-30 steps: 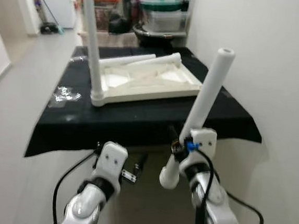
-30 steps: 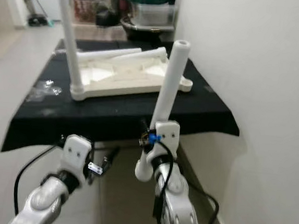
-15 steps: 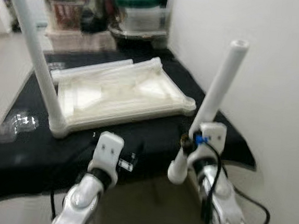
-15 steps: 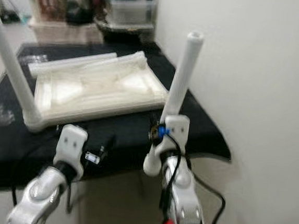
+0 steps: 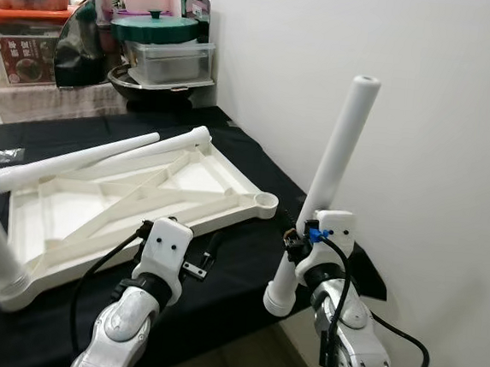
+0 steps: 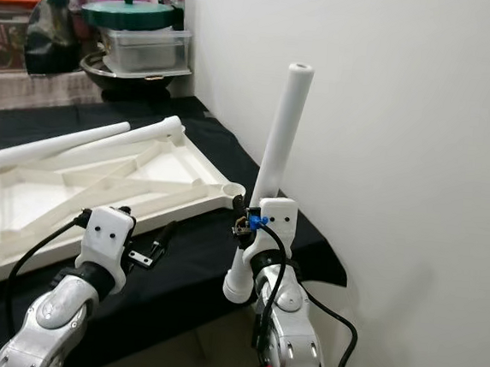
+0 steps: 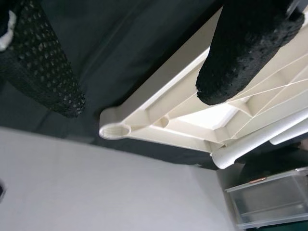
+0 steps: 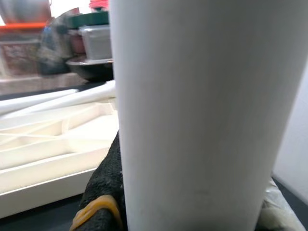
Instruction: Building children table
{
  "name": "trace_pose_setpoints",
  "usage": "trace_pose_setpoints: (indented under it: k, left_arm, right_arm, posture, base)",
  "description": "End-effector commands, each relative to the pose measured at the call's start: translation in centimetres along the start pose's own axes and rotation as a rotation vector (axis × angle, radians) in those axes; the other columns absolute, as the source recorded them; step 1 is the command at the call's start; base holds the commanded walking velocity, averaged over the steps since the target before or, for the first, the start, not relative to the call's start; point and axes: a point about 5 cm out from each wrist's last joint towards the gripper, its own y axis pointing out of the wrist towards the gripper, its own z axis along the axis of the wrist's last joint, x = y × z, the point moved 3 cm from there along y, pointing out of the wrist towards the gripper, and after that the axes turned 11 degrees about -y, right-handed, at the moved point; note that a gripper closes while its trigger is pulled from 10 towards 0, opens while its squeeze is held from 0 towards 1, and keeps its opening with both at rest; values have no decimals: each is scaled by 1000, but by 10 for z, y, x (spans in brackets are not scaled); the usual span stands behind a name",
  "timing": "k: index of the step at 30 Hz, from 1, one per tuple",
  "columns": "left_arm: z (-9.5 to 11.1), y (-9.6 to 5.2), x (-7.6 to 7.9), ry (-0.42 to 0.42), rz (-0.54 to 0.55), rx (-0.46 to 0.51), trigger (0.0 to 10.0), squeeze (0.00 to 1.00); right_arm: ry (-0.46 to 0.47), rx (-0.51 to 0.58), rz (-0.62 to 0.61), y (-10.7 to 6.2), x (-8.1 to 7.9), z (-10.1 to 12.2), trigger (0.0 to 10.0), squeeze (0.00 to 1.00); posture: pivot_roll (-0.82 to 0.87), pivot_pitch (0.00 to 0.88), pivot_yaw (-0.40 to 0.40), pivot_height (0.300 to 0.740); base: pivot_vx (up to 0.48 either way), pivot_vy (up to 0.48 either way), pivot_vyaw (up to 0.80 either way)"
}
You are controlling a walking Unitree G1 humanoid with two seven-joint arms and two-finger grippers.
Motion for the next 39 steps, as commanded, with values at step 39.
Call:
trace_pose_setpoints:
  k: [39]
  left_arm:
    - [52, 18, 1, 7, 11, 163, 10000, 0]
  right_arm:
    - [73, 441, 106, 28, 3, 155, 10000, 0]
  posture:
    - [32, 7, -35, 740]
  base:
    - [0, 0, 246]
